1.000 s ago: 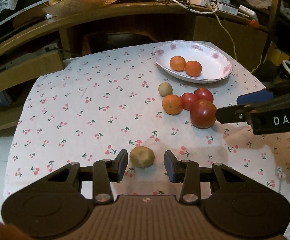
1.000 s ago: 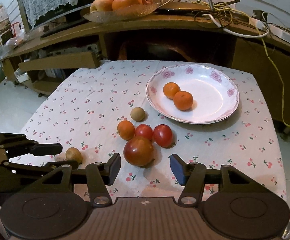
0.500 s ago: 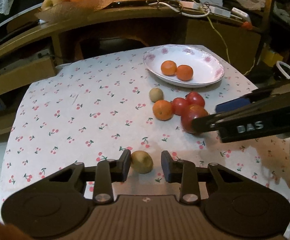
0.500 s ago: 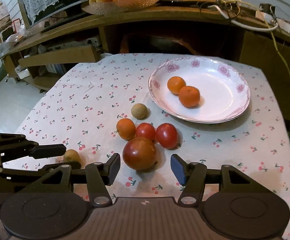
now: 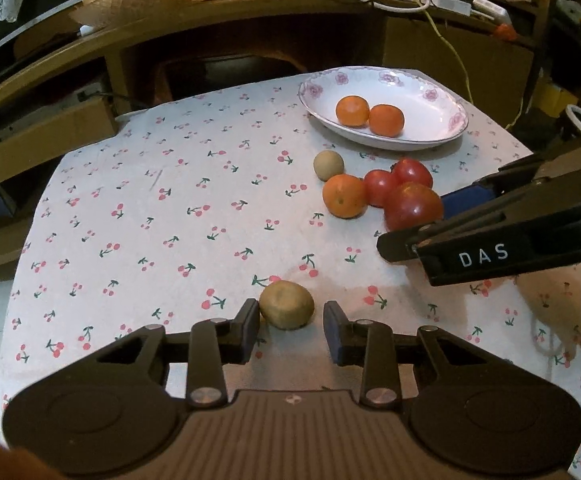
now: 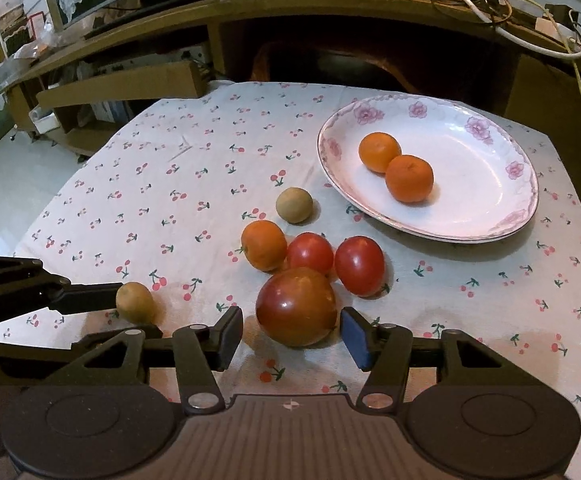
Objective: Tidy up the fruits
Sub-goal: 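Grasp the large red tomato with the right tool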
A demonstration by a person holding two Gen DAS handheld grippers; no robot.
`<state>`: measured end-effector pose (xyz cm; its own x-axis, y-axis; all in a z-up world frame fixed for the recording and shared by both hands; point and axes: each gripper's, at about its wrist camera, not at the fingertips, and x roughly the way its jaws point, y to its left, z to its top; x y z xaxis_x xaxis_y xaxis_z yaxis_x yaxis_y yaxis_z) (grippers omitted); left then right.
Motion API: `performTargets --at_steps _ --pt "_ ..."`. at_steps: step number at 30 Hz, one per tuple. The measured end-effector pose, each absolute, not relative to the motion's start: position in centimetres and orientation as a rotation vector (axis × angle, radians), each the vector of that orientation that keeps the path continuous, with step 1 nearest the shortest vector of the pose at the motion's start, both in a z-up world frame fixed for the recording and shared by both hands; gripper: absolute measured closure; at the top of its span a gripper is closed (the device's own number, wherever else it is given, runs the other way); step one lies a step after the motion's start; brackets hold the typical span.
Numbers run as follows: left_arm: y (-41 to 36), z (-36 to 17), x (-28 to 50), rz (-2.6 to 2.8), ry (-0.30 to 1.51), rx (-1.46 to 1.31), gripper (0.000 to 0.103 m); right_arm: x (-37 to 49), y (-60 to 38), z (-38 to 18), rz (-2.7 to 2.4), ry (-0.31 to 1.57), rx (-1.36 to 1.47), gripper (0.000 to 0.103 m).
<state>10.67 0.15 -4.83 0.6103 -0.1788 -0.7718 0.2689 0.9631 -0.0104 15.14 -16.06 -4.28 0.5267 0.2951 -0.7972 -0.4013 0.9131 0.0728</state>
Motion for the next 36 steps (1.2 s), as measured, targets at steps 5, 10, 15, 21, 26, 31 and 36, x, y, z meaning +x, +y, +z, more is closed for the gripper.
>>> performTargets --at_steps 5,10,15,21,26,31,36 --pt "0.2 -4.8 11.1 -0.261 0.874 0.09 0.064 15.4 -16.2 -4.2 0.412 0.929 -0.116 0.059" --pt "0.0 -4.5 10.9 -0.273 0.866 0.1 0.065 15.0 -16.4 -4.1 0.419 0.935 -0.134 0.06" --pt "-0.1 -3.6 10.0 -0.304 0.849 0.086 0.069 13.3 -17.5 -3.5 0.408 0.943 -0.134 0.06" --pt "-1.4 -2.6 8.8 -0.375 0.822 0.089 0.07 10.9 -19.0 -2.5 0.362 0.931 -0.119 0.06" --pt "-1.8 -3.5 9.2 -0.38 0.858 0.091 0.068 9.5 -20.2 -2.9 0.301 0.959 -0.099 0.06" --pt "-2.6 -4.1 8.9 -0.394 0.873 0.134 0.067 8.9 -20.2 -3.6 0.301 0.965 -0.098 0.057" --pt "-2.8 -4.6 8.6 -0.392 0.877 0.155 0.066 8.7 -20.8 -3.7 0.333 0.955 -0.083 0.056"
